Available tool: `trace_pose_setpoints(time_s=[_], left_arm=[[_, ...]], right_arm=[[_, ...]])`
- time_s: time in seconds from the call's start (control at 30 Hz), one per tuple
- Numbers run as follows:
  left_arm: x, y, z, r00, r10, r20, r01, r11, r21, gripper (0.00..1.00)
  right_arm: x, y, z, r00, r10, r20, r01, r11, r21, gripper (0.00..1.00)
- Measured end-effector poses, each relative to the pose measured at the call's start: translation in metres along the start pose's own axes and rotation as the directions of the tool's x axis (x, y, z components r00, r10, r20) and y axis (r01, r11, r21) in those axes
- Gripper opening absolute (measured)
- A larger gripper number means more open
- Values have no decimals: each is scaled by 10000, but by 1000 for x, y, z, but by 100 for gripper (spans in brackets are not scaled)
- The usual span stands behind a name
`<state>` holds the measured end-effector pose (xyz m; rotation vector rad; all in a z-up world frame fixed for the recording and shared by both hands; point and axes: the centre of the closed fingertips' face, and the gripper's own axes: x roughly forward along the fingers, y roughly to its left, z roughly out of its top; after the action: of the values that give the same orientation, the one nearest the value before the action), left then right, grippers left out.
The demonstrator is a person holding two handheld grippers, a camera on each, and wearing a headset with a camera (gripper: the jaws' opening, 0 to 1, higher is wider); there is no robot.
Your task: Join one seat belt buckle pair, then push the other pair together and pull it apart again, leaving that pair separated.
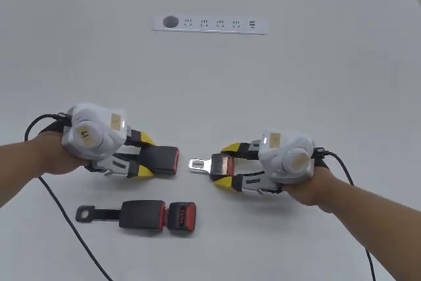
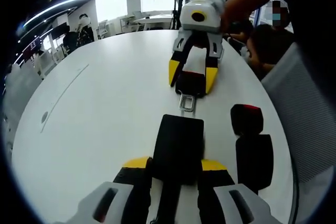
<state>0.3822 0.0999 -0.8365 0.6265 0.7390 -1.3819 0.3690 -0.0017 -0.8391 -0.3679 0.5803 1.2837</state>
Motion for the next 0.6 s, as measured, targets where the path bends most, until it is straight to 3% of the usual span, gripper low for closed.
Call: trace_pose_setpoints(time_s=[0.27, 0.6], left_arm=[[0, 0, 0, 10000, 44, -4, -44, 10000, -2, 35], [2, -1, 1, 9998, -177, -119, 180, 9994, 281, 35]], right_arm=[[18, 5, 12, 9999, 24, 126, -23, 10000, -7, 37], [29, 4, 17, 9999, 108, -47, -109, 9999, -86, 37]])
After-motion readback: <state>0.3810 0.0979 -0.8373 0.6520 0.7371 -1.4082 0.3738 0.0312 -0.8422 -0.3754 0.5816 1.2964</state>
